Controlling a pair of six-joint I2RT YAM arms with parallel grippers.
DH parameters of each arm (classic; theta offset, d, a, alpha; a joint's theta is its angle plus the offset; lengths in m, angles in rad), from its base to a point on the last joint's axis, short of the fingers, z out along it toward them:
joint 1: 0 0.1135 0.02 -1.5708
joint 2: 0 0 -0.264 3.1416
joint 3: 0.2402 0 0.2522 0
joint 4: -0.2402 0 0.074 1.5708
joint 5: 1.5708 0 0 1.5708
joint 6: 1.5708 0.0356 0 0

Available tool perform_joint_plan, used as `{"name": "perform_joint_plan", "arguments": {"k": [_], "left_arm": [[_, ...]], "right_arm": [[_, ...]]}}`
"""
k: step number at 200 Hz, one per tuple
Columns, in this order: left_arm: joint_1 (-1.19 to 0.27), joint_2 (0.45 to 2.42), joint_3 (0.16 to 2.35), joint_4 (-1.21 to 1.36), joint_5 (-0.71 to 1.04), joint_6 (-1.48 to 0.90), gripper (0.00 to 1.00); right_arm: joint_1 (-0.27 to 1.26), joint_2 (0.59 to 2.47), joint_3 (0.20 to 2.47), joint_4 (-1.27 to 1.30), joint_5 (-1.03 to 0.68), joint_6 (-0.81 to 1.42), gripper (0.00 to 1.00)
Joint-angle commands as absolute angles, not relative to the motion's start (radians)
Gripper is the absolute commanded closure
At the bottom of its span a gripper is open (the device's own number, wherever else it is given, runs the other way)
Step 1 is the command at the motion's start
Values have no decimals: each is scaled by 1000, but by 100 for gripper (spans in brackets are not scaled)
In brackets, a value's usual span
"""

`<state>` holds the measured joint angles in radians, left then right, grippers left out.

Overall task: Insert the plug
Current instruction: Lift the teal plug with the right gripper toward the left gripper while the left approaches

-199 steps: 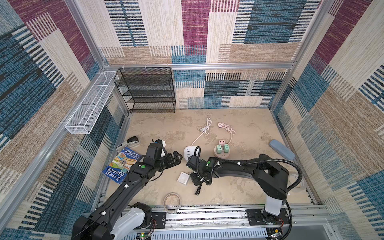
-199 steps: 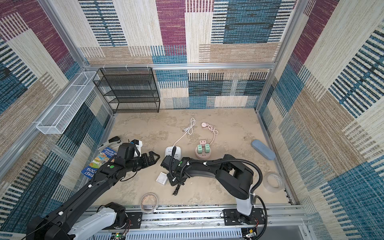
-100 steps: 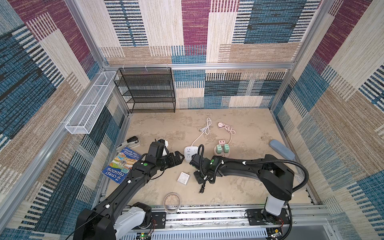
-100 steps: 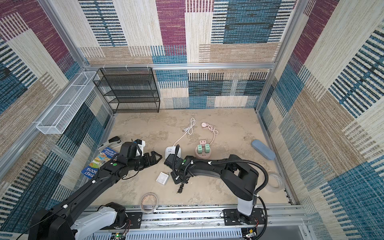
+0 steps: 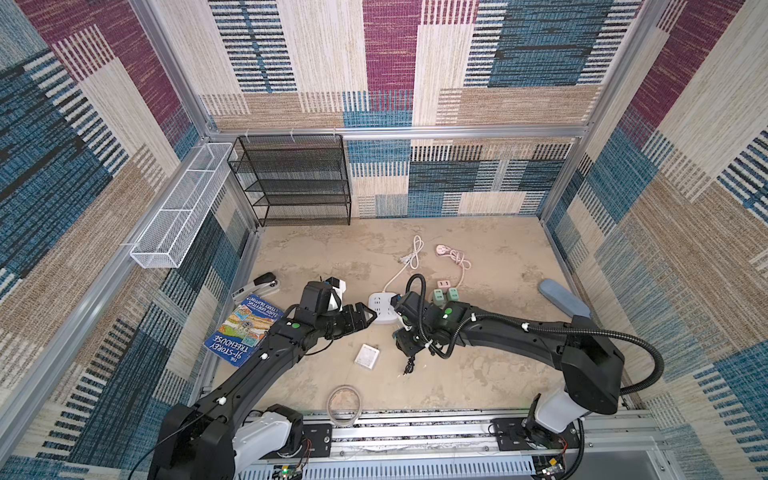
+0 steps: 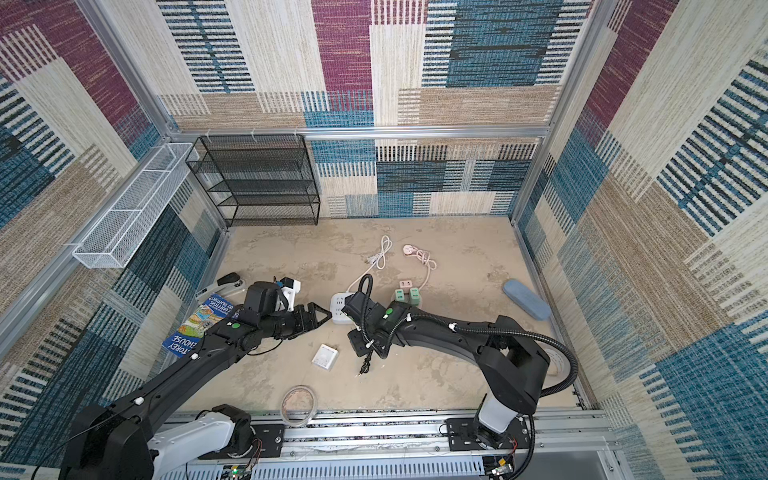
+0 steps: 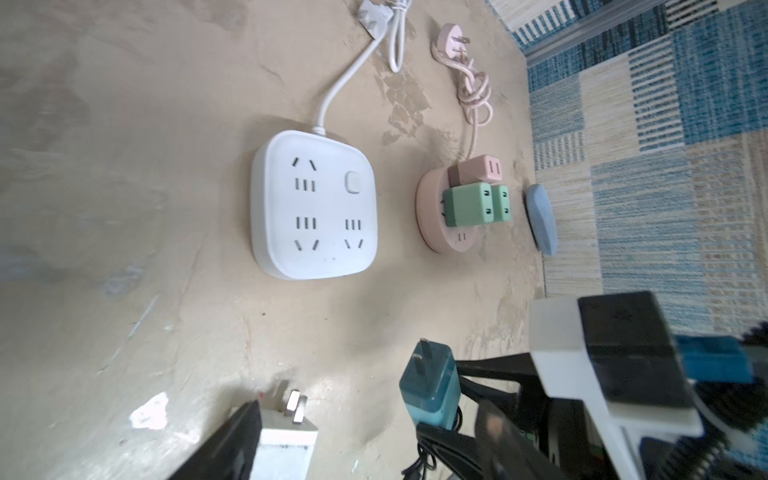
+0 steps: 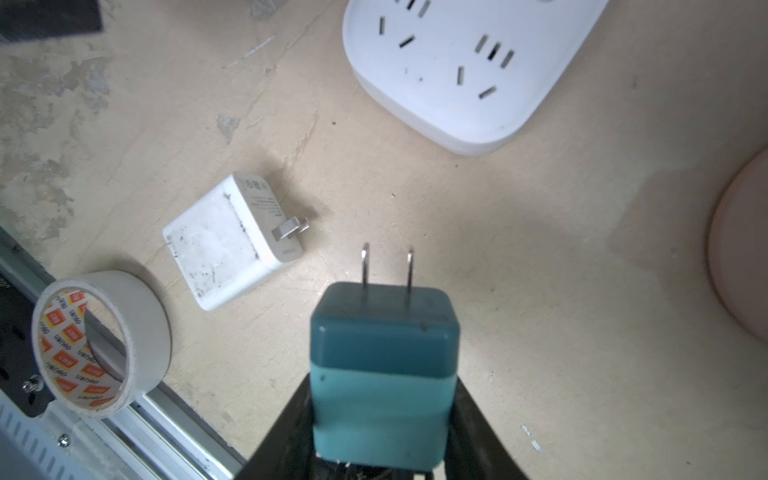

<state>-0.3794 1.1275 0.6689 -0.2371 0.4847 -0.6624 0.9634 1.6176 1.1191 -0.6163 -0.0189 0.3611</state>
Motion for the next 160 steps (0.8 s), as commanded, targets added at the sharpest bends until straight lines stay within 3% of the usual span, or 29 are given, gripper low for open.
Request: {"name": "perform_joint_plan", "arguments": {"k": [1,93,107,118,160], "left_arm": [[-401,1144,677,-159,570,-672,17],[-486,1288,702,-51,658,-727,28],[-504,1304,710,-42,663,-730,33],[-516,1316,717,-38,667,-731,42],[-541,1349,730,-27,668,-738,52]], "right_arm": [[959,1594,1130,-580,-59,317,100],[958,1552,1151,-580,-50,277,100],[958,1551,1155,-577,-54,268,100],[959,1552,1161,-579,-54,264,100],[957,1562,1173,-580,-62,248,100]]}}
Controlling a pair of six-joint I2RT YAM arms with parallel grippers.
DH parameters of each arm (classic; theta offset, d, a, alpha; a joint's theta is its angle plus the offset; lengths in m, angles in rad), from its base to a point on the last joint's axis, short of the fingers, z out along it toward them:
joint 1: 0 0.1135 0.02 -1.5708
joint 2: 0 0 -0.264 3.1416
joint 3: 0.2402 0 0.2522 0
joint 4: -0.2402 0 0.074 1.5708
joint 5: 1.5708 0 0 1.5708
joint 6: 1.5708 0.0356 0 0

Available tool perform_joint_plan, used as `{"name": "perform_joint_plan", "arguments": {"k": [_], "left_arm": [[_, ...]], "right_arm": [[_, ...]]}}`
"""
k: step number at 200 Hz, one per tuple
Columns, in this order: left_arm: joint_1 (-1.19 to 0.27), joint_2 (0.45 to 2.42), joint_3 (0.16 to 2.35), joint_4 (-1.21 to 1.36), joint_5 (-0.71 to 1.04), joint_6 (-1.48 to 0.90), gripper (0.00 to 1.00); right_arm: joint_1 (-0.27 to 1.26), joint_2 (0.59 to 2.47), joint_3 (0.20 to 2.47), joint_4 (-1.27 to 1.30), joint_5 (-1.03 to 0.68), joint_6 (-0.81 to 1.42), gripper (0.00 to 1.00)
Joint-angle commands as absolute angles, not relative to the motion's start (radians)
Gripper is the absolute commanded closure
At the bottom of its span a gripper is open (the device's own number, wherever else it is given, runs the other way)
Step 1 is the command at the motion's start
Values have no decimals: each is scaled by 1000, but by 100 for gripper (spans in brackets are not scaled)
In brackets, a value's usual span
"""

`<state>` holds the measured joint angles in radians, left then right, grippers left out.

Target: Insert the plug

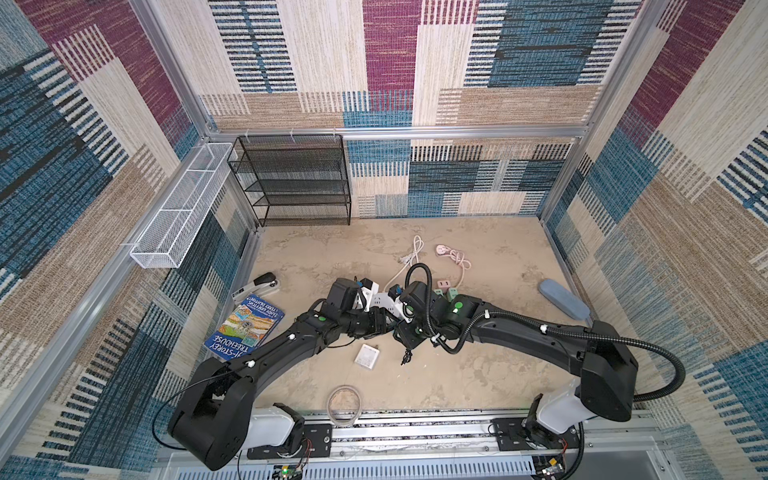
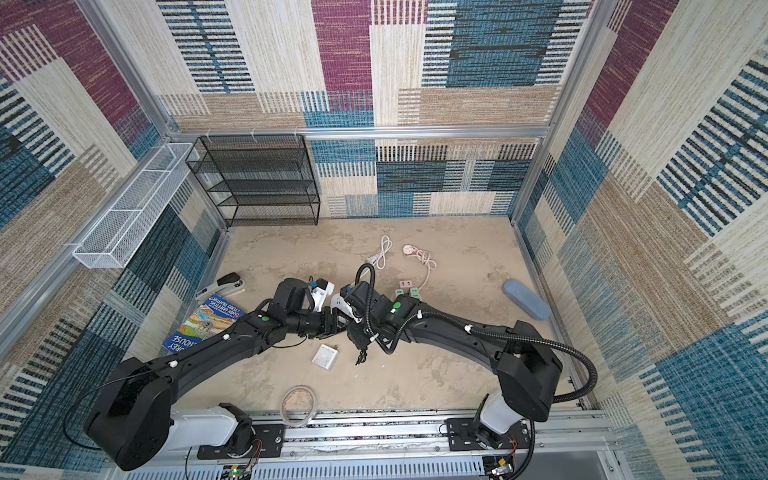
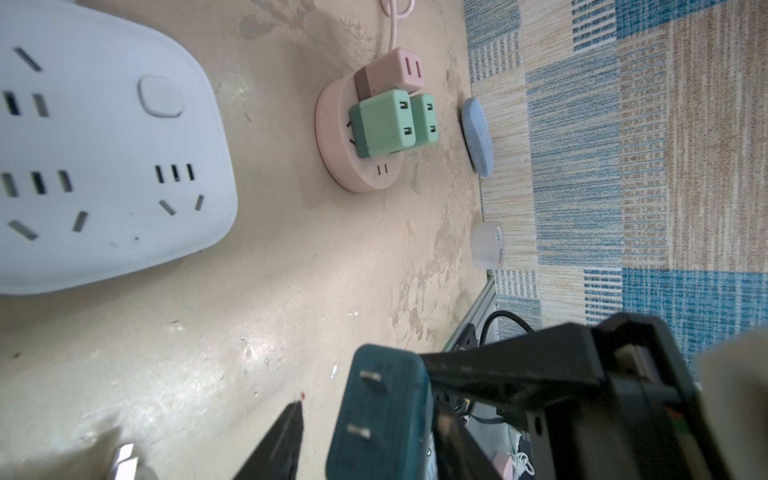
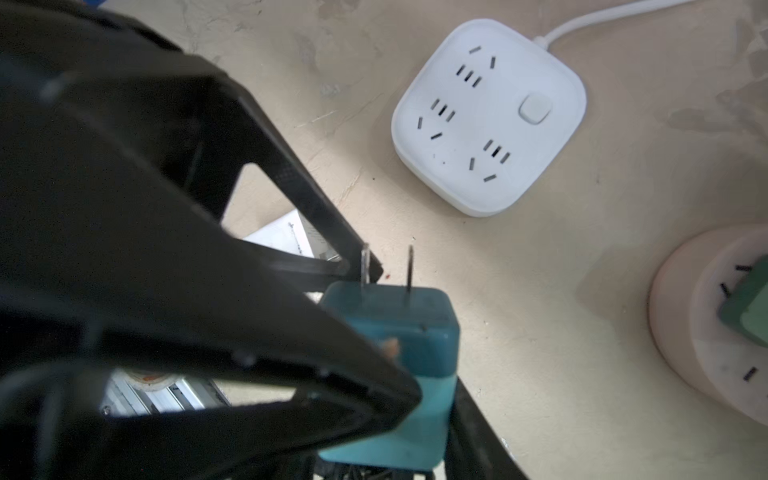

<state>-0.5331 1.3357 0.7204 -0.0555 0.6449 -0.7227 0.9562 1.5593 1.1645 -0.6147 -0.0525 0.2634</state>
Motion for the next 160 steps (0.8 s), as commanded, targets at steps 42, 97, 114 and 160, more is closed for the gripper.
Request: {"name": "perform_joint_plan", "arguments": {"k": [42,97,114,160], "left_arm": [[-546,1369,733,-15,683,-743,76],[-546,1382,728,5,690,-761,100],[-543,1372,715,28,677,-792,100],[-498,1372,653,242,735,-969,100]], "right_arm": [[958,1563,1178,-578,-49,245,100],[957,1559,1177,-538,-19,253,80],[956,1542,1160,-510,-25,248,58],[948,1459,1051,-345,-106,217,36]]}}
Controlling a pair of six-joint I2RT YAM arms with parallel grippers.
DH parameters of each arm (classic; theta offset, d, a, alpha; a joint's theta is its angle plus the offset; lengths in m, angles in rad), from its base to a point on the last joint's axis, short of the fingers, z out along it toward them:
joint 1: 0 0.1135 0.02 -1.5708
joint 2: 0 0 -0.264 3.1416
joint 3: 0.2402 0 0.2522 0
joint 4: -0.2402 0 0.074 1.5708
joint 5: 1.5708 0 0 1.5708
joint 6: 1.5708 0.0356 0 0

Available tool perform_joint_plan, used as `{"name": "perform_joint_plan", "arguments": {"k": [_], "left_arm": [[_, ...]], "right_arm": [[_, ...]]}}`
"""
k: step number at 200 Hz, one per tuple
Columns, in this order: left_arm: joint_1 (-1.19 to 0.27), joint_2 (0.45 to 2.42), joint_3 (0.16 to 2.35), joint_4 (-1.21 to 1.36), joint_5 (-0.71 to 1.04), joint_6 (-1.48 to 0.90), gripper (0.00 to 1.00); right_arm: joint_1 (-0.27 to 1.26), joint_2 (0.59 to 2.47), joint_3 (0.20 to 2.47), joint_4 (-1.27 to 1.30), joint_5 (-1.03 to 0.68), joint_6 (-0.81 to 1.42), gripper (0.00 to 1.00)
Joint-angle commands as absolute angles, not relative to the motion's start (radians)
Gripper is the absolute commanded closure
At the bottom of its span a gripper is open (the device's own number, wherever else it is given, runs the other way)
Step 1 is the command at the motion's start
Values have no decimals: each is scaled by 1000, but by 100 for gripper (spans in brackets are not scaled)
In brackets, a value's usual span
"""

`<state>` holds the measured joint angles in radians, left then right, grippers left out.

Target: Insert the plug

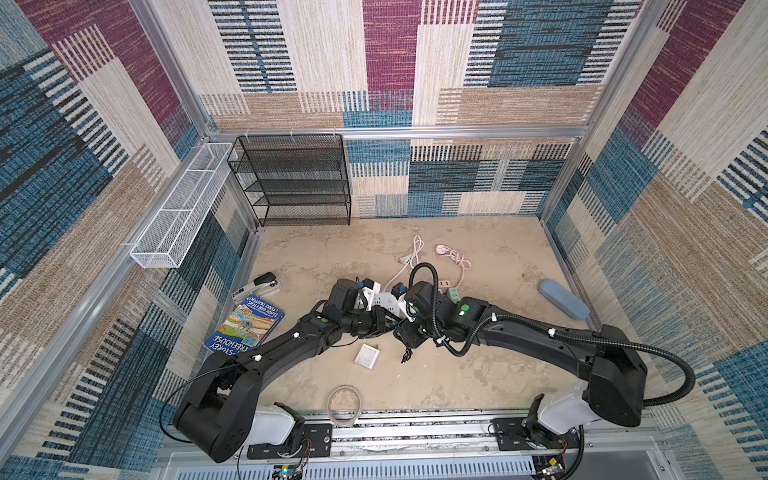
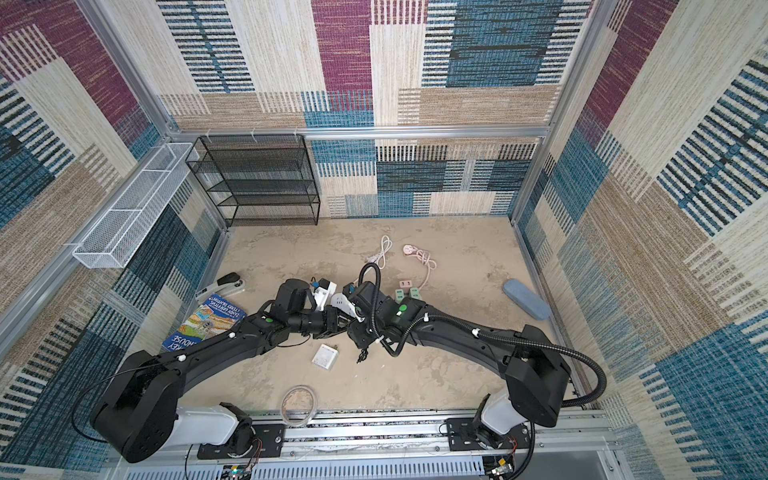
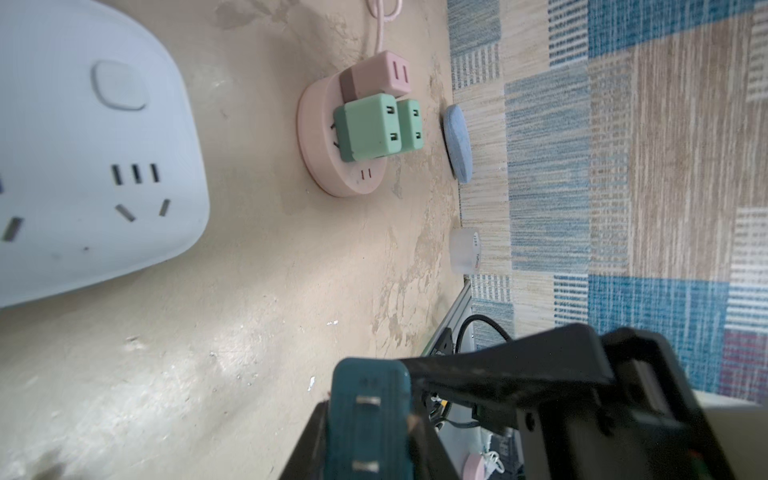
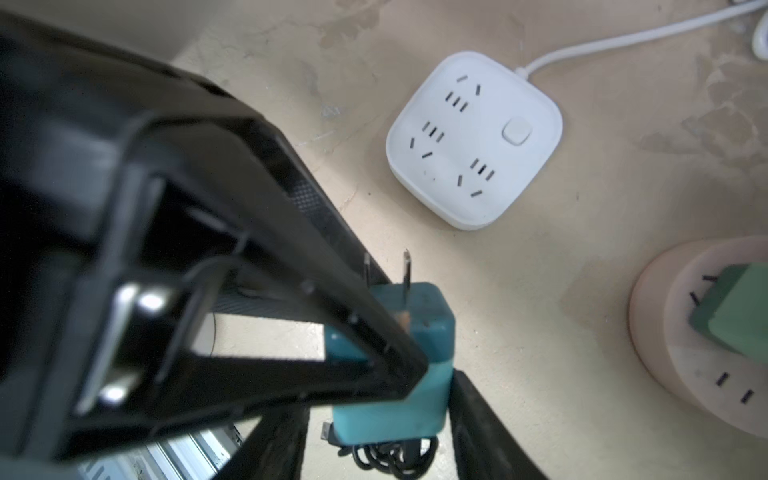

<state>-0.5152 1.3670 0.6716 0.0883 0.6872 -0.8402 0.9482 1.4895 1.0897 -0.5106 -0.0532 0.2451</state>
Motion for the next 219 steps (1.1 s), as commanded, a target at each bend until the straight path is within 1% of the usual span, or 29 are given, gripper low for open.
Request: {"name": "perform_joint_plan", "arguments": {"k": [1,21,35,48,60,73,94,117,127,178,219], "left_arm": [[-497,1373,653,246,737,-973,100],[-492,1379,646,301,765,-1024,100],[-488,1374,635,338,771,-1063,100],[-484,1367,623,382,784,-1114,100],[-482,1363,608,436,794,-1170,100],[-480,1366,583,506,805,-1248,100],[-480,1390,520,716,813,-1413,100],[-480,1410,463,876,797,-1548,100],[-479,1407,444,914,789,-1583,100],[-480,1376,407,980,768,-1656,100],[-482,1358,400,1009,762,-1684,100]], "right_arm": [[948,1458,1051,-342,-107,218,36],[948,1423,1009,-276,-75,219,31],[947,1382,973,-204,13,230,31],[947,1311,896,-100,98,225,32],[948,1231,809,26,146,205,33],[941,1162,743,130,161,189,33],[933,1112,695,205,108,134,36],[932,1054,607,339,38,89,45],[931,1036,575,381,23,77,47],[924,1063,546,412,-109,63,46],[925,1107,546,416,-108,75,46]]}}
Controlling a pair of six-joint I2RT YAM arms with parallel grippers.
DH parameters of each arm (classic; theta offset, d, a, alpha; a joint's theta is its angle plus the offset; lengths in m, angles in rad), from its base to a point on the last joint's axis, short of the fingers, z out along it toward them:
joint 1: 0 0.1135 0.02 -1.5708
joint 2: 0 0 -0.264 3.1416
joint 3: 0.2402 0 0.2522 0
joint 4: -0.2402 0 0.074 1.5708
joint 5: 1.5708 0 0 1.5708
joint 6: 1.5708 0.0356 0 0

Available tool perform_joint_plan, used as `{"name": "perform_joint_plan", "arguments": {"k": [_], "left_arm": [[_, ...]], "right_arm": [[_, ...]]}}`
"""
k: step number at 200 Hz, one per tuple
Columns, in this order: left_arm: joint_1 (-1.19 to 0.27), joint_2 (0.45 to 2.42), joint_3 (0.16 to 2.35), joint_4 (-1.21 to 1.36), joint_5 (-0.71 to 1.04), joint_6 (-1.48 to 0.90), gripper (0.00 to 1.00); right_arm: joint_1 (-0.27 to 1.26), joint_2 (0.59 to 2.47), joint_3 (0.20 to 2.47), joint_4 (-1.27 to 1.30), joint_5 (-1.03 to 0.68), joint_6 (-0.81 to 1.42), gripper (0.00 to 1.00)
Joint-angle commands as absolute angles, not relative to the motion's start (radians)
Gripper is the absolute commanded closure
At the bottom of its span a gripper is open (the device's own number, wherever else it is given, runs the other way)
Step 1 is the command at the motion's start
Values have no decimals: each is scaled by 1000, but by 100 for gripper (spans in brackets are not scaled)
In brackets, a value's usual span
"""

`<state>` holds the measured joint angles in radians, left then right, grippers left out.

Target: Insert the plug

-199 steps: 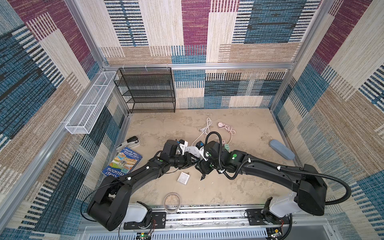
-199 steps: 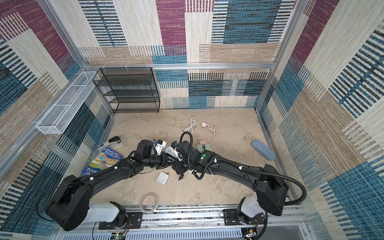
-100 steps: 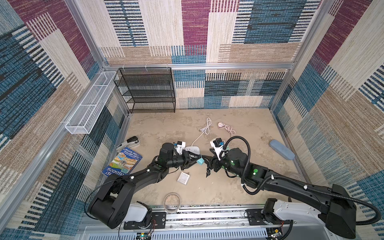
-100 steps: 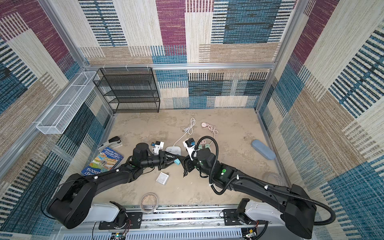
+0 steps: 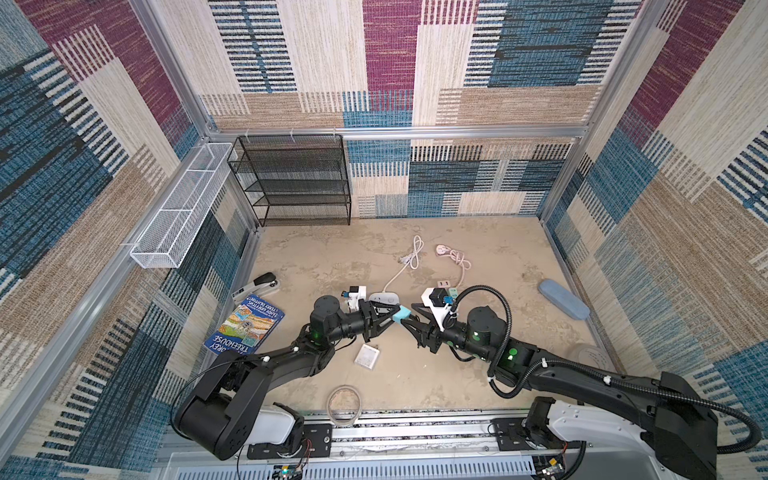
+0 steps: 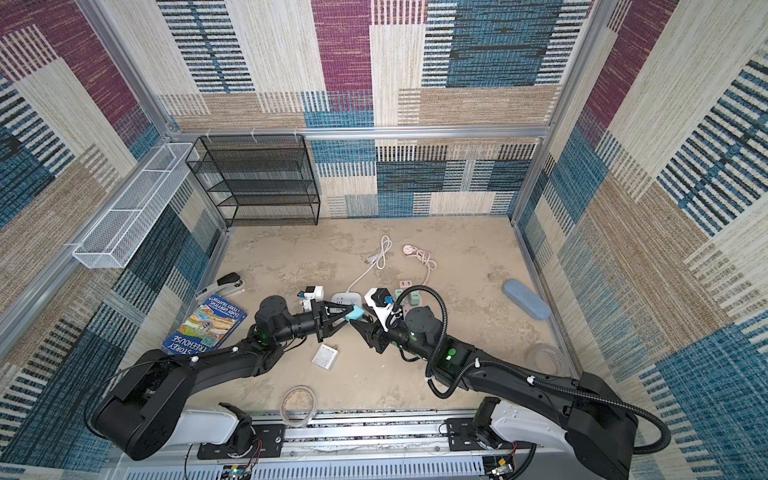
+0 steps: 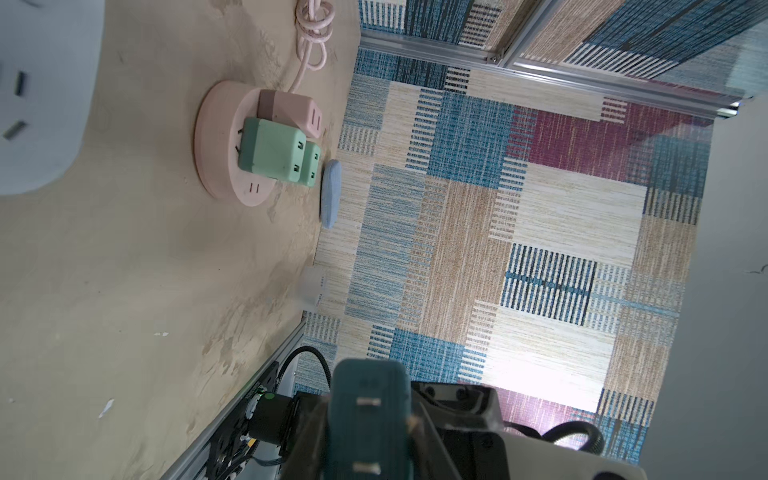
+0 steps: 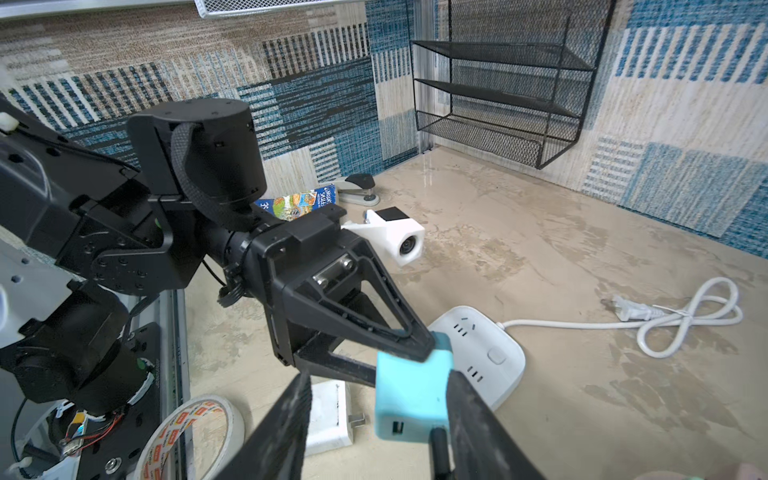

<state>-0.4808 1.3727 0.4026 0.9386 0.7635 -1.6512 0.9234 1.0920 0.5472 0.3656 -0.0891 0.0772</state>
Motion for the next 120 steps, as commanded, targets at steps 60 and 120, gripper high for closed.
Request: {"name": "perform_joint_plan", "arguments": {"k": [60,120], "left_arm": [[-482,1316,400,995,764,-1688,100],[-482,1280,408,952,767,-1670,100]], "right_arm": [[922,1166,558,423,-53,77,46],[899,1189,583,418,-73,59,47]]}}
